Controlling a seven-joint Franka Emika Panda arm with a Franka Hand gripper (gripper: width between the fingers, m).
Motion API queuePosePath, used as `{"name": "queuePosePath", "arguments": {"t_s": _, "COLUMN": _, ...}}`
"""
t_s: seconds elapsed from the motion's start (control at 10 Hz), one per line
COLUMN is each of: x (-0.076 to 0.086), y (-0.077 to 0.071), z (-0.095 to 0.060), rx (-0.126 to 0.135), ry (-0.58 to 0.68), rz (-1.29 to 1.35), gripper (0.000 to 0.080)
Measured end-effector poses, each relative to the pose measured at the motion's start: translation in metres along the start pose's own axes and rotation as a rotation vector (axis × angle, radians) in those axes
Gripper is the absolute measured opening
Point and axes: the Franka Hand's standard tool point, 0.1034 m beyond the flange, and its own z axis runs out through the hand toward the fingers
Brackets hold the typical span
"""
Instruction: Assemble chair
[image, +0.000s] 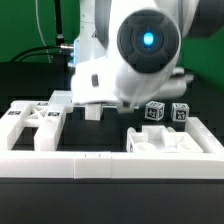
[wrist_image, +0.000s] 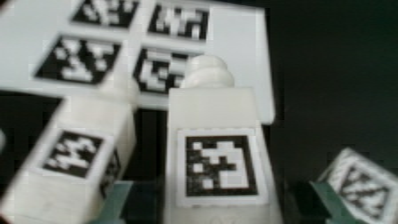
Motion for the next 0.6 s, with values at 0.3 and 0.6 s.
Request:
{"name": "queuePosePath", "arguments": {"t_s": 0.3, "x": 0.003, "y": 0.0, "z": -0.009, "rx": -0.003, "ry": 0.029, "rz": -0.007, "gripper": 0.0285}}
{"name": "queuePosePath", "arguments": {"t_s": 0.6, "x": 0.012, "y": 0.0, "z": -0.027, "rx": -0.014, "ry": 0.175, "rz": -0.01, "gripper": 0.0287}}
